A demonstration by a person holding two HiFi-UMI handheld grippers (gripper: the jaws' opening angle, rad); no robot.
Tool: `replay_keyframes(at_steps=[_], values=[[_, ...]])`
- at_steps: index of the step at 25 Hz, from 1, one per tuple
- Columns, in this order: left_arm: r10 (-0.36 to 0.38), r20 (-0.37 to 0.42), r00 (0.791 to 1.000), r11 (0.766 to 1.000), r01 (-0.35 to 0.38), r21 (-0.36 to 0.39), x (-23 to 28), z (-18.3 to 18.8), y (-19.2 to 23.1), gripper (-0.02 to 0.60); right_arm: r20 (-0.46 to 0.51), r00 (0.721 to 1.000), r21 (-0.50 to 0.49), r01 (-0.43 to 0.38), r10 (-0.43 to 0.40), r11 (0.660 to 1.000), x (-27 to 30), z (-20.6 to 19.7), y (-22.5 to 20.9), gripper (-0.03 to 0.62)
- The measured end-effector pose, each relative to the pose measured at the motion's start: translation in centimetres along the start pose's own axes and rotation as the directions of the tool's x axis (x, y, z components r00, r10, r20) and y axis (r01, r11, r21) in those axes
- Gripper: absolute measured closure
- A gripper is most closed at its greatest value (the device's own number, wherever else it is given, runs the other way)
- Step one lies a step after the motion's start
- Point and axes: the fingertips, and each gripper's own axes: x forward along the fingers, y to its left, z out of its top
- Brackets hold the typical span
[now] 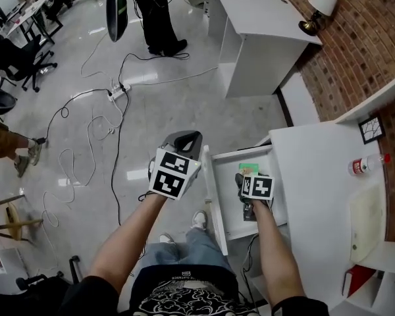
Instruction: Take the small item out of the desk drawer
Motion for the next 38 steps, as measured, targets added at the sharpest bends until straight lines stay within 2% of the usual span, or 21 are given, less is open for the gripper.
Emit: replay_keyframes(at_steps=[7, 14, 21, 26, 31, 38], values=[[0.016, 0.023, 1.000, 1.000, -0.015, -0.012, -3.2, 1.6, 1.0, 0.577, 0.111, 0.994, -0.022, 0.004, -0.002, 1.000, -5.0, 4.4, 1.8, 0.250], [0.044, 0.043, 0.998, 0.999, -0.045, 0.019, -6.8, 3.9, 2.4, 0.577, 0.264, 0.964, -0.101, -0.016, 0.042, 0.995, -11.5, 10.5, 5.5, 0.250], [0.101, 0.067, 0.993, 0.994, -0.103, 0.027, -10.6, 5.3, 4.6, 0.577, 0.402, 0.903, -0.205, -0.076, 0.155, 0.976, -17.1, 15.6, 11.4, 0.250], [0.161, 0.101, 0.982, 0.986, -0.164, 0.016, -13.3, 6.3, 7.0, 0.577, 0.478, 0.847, -0.281, -0.106, 0.235, 0.954, -20.3, 19.1, 16.4, 0.250], [0.239, 0.139, 0.961, 0.971, -0.239, -0.016, -16.2, 7.0, 9.4, 0.577, 0.531, 0.790, -0.327, -0.144, 0.307, 0.934, -22.7, 21.3, 20.5, 0.250], [0.330, 0.182, 0.926, 0.944, -0.327, -0.046, -20.9, 8.2, 12.1, 0.577, 0.567, 0.726, -0.407, -0.164, 0.389, 0.899, -25.6, 22.9, 25.5, 0.250]])
